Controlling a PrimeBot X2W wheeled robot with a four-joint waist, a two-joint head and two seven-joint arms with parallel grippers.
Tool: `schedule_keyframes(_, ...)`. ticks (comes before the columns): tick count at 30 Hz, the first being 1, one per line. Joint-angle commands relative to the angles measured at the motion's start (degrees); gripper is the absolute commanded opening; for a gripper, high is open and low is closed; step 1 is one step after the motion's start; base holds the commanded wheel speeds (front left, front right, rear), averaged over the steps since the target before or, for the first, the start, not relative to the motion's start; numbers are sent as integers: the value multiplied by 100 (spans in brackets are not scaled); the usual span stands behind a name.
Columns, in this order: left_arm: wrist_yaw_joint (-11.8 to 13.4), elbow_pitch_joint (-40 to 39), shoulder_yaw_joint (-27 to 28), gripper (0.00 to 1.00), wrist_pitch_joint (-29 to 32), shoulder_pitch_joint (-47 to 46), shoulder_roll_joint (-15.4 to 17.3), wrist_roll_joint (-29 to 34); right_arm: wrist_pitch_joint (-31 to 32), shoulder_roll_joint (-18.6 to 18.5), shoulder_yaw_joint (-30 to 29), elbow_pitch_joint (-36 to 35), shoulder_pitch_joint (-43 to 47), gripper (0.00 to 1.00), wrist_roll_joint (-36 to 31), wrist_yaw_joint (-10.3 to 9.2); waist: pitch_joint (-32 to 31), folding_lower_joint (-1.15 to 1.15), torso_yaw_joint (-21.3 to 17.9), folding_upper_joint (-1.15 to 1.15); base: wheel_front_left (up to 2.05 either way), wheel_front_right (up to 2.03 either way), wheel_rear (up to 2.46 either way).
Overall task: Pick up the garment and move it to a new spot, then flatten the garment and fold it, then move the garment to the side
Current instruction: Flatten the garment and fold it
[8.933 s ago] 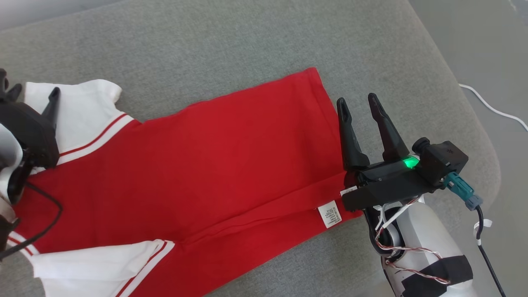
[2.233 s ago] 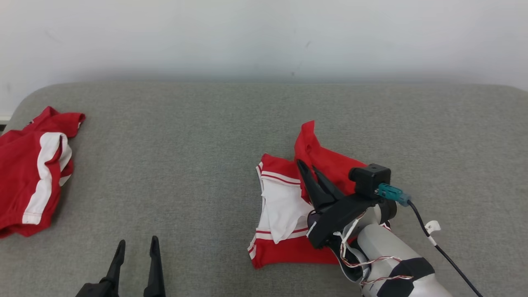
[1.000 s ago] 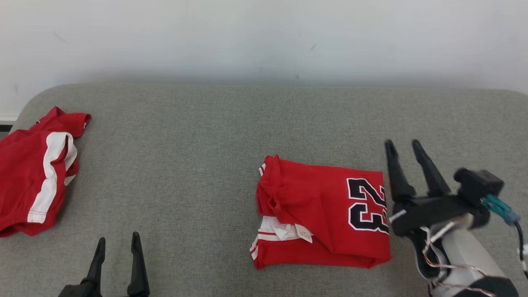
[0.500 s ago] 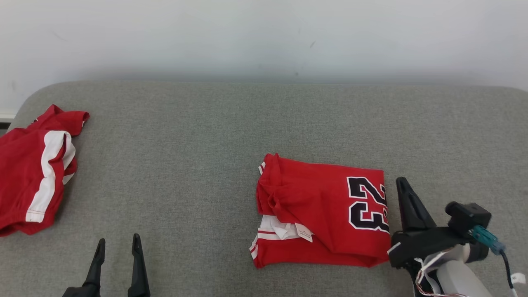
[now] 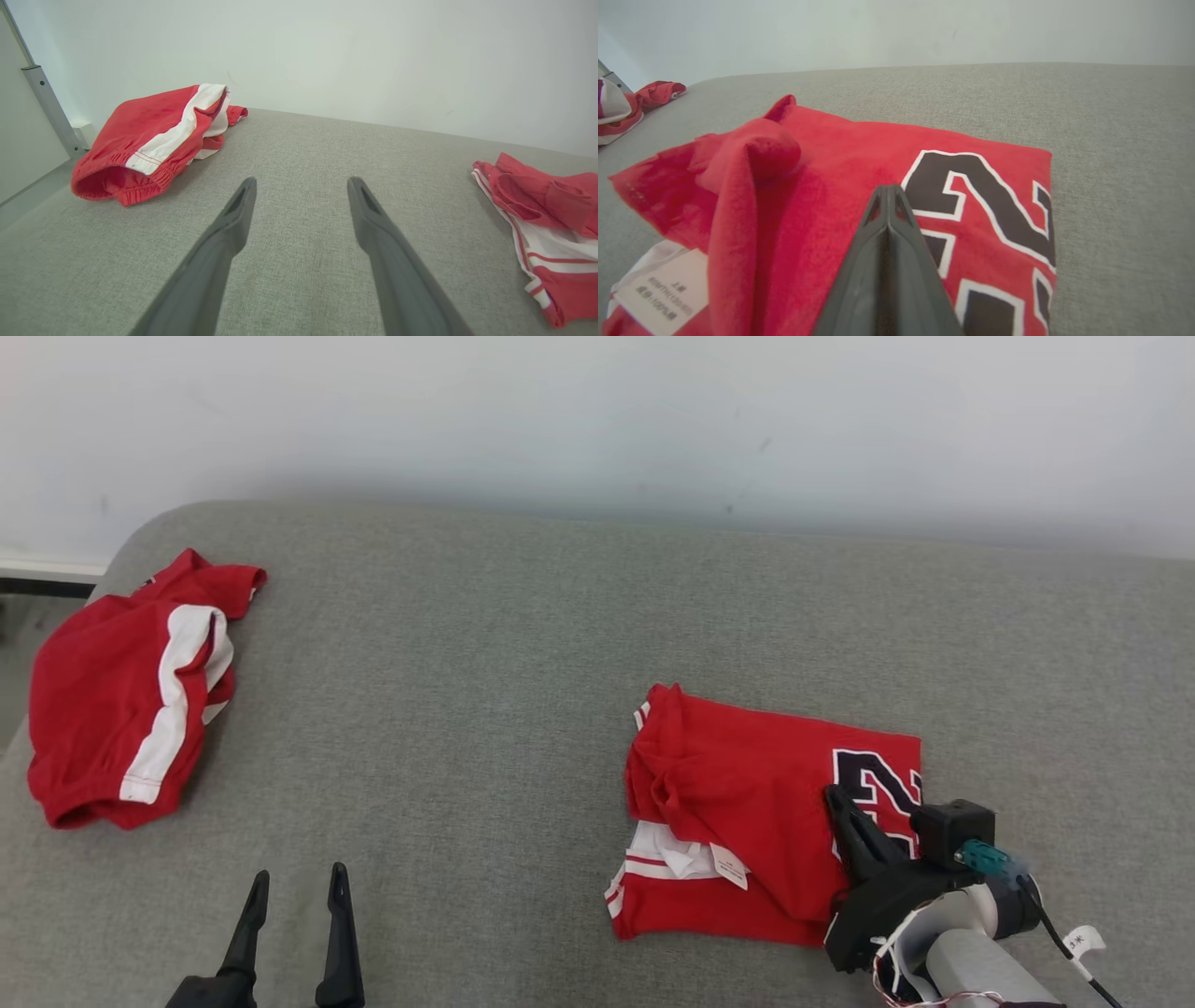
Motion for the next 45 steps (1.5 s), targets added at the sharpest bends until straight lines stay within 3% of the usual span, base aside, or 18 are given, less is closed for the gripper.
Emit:
schedule_keyframes(1, 25, 11, -9, 100, -14, -23, -6, -16, -4, 40, 17, 55, -56, 0, 47, -14, 22, 0, 80, 0, 0, 0, 0)
schedule_keyframes(10, 29, 27, -152, 100, -14, -153, -6, -102, -3, 314, 325, 644, -421, 0, 247, -15, 206, 0, 316, 0, 0, 0, 0)
schedule_keyframes(16, 48, 16, -197, 100, -14, -222, -6, -140, -4, 544, 636, 289, -458, 0, 226, -15, 294, 0, 398, 0, 0, 0, 0)
schedule_keyframes(25, 121, 17, -194, 100, -14, -158, -6, -223, -4, 710, 1971, -149, -53, 0, 496, -15, 236, 0, 391, 0, 0, 0, 0)
schedule_keyframes(28, 133, 18, -153, 100, -14, -119, -7, -219, -6, 643, 2107, -343, -64, 0, 684, -15, 200, 0, 310, 0, 0, 0, 0)
schedule_keyframes(37, 119, -50, 14, 100, -14, -12, -6, -157, -3, 156, 1179, -1381, 107, 0, 509, -15, 87, 0, -38, 0, 0, 0, 0)
schedule_keyframes(45, 129, -115, 113, 100, -14, 103, -6, -125, -4, -97, -482, -2347, 760, 0, -69, -15, -58, 0, -431, 0, 0, 0, 0)
